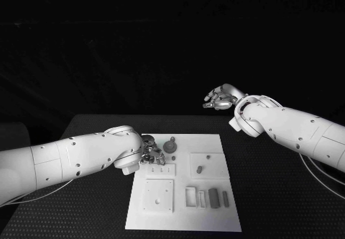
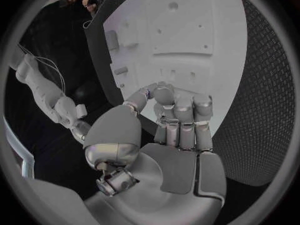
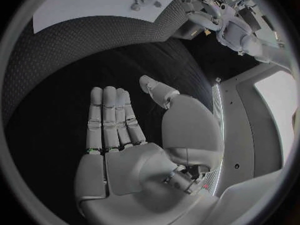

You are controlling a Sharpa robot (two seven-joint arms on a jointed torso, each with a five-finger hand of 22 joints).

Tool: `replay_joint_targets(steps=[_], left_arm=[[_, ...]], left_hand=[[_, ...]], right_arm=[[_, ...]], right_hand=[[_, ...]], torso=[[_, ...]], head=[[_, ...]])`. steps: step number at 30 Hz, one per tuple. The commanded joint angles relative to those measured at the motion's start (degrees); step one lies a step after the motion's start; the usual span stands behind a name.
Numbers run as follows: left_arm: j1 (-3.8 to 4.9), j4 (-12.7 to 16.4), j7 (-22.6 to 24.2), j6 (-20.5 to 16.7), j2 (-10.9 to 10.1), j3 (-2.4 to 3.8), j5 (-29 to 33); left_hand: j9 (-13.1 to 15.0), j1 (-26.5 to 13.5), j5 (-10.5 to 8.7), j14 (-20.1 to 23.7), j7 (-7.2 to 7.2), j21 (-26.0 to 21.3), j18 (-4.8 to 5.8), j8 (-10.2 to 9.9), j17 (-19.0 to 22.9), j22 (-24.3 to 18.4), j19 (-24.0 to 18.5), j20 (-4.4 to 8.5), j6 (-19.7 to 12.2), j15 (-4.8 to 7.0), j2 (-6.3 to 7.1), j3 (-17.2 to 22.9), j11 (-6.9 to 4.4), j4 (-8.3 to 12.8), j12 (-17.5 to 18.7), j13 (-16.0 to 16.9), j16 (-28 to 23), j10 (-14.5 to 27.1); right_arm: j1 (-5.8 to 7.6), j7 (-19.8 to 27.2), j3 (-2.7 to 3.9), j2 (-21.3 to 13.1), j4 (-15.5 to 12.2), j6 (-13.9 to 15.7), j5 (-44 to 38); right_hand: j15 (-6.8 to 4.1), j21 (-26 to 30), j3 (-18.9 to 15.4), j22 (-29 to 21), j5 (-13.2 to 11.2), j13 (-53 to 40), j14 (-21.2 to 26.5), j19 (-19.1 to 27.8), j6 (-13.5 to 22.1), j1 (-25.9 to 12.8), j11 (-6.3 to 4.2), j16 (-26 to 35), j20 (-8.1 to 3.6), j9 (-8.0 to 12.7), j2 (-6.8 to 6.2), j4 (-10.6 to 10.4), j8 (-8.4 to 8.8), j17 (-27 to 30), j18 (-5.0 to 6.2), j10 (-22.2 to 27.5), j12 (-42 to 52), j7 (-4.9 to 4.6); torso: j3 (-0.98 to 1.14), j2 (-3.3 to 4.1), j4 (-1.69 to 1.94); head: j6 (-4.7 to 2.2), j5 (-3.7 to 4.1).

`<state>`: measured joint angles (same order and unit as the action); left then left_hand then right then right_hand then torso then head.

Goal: Assemble the parts on the task board

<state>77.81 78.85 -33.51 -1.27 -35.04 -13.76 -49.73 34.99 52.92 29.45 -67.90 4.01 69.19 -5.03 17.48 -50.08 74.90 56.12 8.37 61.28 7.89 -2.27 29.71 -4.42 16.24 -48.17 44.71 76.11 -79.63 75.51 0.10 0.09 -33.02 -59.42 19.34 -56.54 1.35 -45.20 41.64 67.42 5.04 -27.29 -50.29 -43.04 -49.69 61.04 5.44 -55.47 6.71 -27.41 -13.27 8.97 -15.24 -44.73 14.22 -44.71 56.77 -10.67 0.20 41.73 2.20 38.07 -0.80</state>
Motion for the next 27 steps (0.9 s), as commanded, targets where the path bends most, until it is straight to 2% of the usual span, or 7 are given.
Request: replay_joint_targets(steps=[1, 3, 6, 19, 20, 22, 27], left_arm=[[-0.04, -0.18, -0.32, 0.74, 0.36, 0.03, -0.27], [-0.10, -0.21, -0.34, 0.95, 0.41, 0.03, -0.04], [-0.24, -0.25, -0.36, 1.19, 0.40, 0.03, 0.19], [-0.30, -1.43, -1.63, 4.64, 0.83, 0.03, 2.57], [-0.30, -1.53, -1.60, 4.78, 0.89, 0.03, 2.58], [-0.38, -1.63, -1.57, 4.67, 0.94, 0.03, 2.60], [-0.47, -1.64, -1.65, 5.02, 1.02, 0.03, 3.17]], left_hand=[[7.71, 0.28, 0.27, -3.60, -2.64, 0.25, -0.69, 0.34, 0.07, 1.06, 0.49, 7.31, 3.18, 3.28, -0.65, 0.79, -0.66, 0.47, -0.25, 0.09, 0.38, 0.37], [7.74, 0.29, 0.27, -3.62, -2.65, 0.28, -0.70, 0.32, 0.09, 1.06, 0.50, 7.31, 3.17, 3.30, -0.59, 0.82, -0.67, 0.49, -0.29, 0.15, 0.44, 0.36], [7.78, 0.30, 0.26, -3.64, -2.66, 0.30, -0.72, 0.30, 0.12, 1.06, 0.50, 7.31, 3.15, 3.31, -0.54, 0.85, -0.68, 0.48, -0.34, 0.21, 0.50, 0.36], [8.17, -0.46, 0.35, -3.63, -2.70, 0.54, -0.71, 0.21, 0.38, 1.08, 0.29, 7.17, 3.29, 3.34, -1.28, 0.98, -0.73, 0.49, -0.68, 0.70, 1.05, 0.38], [8.30, -0.62, -0.24, -3.58, -2.76, 0.55, -0.72, 0.25, 0.46, 1.06, 0.21, 7.14, 3.42, 3.38, -1.36, 1.28, -0.76, 0.45, -0.71, 0.78, 1.13, 0.42], [8.71, -0.80, -4.16, -3.45, -2.94, 0.53, -0.78, 0.14, 0.87, 0.93, 0.13, 7.07, 3.64, 3.46, -0.41, 4.56, -0.90, 0.16, -0.74, 1.02, 1.46, 0.48], [9.46, -3.06, -3.89, -3.40, -2.98, 0.81, -0.77, 0.18, 1.45, 0.89, 0.36, 6.97, 4.21, 3.58, -0.59, 6.58, -0.98, 0.22, -0.77, 1.30, 2.02, 0.39]], right_arm=[[0.04, 2.27, 0.03, 0.21, 0.36, -2.22, 5.97], [0.04, 2.34, 0.03, 0.35, 0.54, -2.42, 6.69], [0.04, 2.50, 0.02, 0.56, 0.73, -2.39, 6.81], [0.04, 2.51, 0.02, 0.99, 1.22, -2.71, 7.05], [0.04, 2.51, 0.02, 1.02, 1.28, -2.71, 7.05], [0.04, 2.52, 0.02, 1.09, 1.37, -2.72, 7.04], [0.03, 2.50, 0.02, 1.18, 1.42, -2.87, 7.04]], right_hand=[[4.10, 7.45, 0.62, -3.94, -0.19, 6.98, 4.17, 6.08, 1.30, -0.78, 2.42, 8.78, 2.13, 0.21, -0.02, 0.25, 0.47, 5.91, -2.52, 1.46, -9.16, -0.38], [6.53, 12.46, 0.25, -7.07, 0.38, 13.15, 4.93, 8.47, 2.34, -0.23, 3.82, 15.71, 3.53, 0.51, 0.19, 0.35, 0.44, 11.00, -2.89, 0.37, -16.64, -0.73], [7.12, 15.14, -0.88, -8.53, 0.58, 17.54, 4.64, 9.30, 2.74, 0.30, 4.24, 19.87, 4.44, 1.02, 0.22, -0.24, 0.16, 14.16, -2.75, -1.29, -21.32, -0.88], [7.38, 16.50, -1.53, -8.85, 0.42, 20.18, 4.52, 9.68, 2.87, 1.39, 4.33, 21.56, 5.02, 1.69, 0.49, -0.34, -0.06, 15.47, -2.54, -2.60, -23.39, -0.95], [7.40, 16.55, -1.52, -8.85, 0.44, 20.26, 4.53, 9.72, 2.88, 1.48, 4.33, 21.60, 5.04, 1.72, 0.52, -0.30, -0.06, 15.50, -2.54, -2.62, -23.45, -0.95], [7.45, 16.69, -1.45, -8.86, 0.49, 20.49, 4.59, 9.81, 2.87, 1.80, 4.34, 21.74, 5.08, 1.79, 0.58, -0.15, -0.09, 15.60, -2.53, -2.72, -23.59, -0.95], [7.59, 17.00, -1.40, -8.88, 0.67, 20.89, 4.82, 10.07, 2.86, 2.08, 4.40, 22.03, 5.21, 1.93, 0.62, -0.01, -0.13, 15.80, -2.57, -2.83, -23.87, -0.96]], torso=[[-0.01, 0.02, 0.09], [-0.02, 0.02, 0.13], [-0.01, 0.02, 0.10], [0.01, 0.01, 0.07], [0.02, 0.02, 0.07], [-0.01, 0.04, 0.11], [-0.03, 0.02, 0.08]], head=[[0.04, 0.07], [0.11, 0.15], [0.16, 0.16], [0.50, 0.02], [0.53, 0.01], [0.62, 0.04], [0.75, 0.04]])
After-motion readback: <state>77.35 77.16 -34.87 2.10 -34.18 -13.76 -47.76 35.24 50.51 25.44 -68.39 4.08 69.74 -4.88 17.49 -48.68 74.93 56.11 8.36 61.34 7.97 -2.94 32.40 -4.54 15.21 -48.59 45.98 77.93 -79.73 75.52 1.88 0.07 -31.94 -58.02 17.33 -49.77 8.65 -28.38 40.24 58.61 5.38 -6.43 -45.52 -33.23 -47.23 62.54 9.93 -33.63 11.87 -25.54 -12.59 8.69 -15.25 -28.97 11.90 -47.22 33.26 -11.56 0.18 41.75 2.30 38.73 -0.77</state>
